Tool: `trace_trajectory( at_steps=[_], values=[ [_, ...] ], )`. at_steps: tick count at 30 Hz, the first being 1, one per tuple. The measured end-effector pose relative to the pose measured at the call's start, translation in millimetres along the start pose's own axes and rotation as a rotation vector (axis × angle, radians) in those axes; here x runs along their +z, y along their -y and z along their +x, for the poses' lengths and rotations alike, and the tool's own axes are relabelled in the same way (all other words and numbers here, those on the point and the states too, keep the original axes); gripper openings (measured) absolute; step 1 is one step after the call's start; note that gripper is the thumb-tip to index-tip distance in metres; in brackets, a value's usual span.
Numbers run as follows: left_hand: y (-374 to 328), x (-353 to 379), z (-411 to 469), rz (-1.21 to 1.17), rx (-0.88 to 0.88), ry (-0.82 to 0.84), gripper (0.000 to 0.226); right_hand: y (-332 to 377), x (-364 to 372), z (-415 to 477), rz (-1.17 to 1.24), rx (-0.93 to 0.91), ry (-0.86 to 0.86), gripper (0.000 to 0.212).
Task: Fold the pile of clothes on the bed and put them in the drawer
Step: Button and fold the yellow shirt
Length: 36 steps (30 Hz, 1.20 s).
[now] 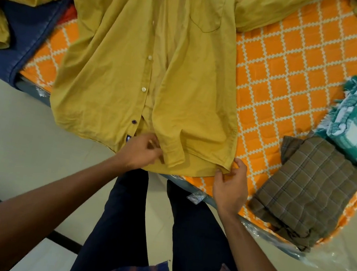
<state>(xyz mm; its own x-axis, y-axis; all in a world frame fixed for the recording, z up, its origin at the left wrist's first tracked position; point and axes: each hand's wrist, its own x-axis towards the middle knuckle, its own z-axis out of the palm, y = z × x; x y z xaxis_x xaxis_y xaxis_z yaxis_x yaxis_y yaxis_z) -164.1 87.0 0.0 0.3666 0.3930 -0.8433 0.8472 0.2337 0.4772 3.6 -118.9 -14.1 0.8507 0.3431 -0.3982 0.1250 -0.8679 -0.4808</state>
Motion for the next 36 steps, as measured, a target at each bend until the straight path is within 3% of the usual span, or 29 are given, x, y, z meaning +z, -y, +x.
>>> trace_trajectory(
  at_steps=[3, 5, 8, 11, 13, 15, 21, 24, 28, 30, 32, 36],
  values=[
    [-5, -2, 4, -0.420, -0.171, -0.109, 0.028, -1, 1, 10, -0.103, -0.219, -0.050, 0.054],
    [-12, -2, 10, -0.497, -0.233, -0.089, 0.026, 0, 2, 19, -0.159, -0.285, -0.063, 0.051],
    [-25, 6, 12, -0.670, -0.279, 0.028, 0.031, -3, -2, 30, -0.193, -0.304, -0.044, 0.047],
    [-32, 7, 12, -0.951, -0.254, -0.009, 0.039, -14, -11, 31, -0.112, -0.260, -0.109, 0.041],
    [-29, 4, 10, -1.009, -0.228, -0.012, 0.036, -25, -17, 29, -0.053, -0.211, -0.164, 0.036],
    [-19, 2, 5, -0.889, -0.219, -0.029, 0.037, -32, -19, 25, -0.063, -0.196, -0.161, 0.034],
    [19, 16, -15, -0.213, 0.024, -0.404, 0.044, -24, -5, 18, -0.199, -0.122, -0.107, 0.040],
    [23, 16, -18, 0.155, 0.012, -0.385, 0.032, -4, -3, 12, -0.212, -0.120, -0.101, 0.043],
    [3, -4, -15, 0.501, -0.075, -0.296, 0.033, 48, 7, 12, -0.117, -0.321, -0.024, 0.046],
    [-12, -20, -7, 0.561, -0.033, -0.308, 0.031, 89, 26, 31, -0.023, -0.440, 0.080, 0.036],
    [-26, -34, 6, 0.454, 0.052, -0.334, 0.021, 139, 49, 61, 0.020, -0.544, 0.186, 0.030],
    [-58, -57, 49, 0.255, 0.206, -0.442, 0.018, 249, 88, 147, -0.054, -0.705, 0.114, 0.035]
  ],
)
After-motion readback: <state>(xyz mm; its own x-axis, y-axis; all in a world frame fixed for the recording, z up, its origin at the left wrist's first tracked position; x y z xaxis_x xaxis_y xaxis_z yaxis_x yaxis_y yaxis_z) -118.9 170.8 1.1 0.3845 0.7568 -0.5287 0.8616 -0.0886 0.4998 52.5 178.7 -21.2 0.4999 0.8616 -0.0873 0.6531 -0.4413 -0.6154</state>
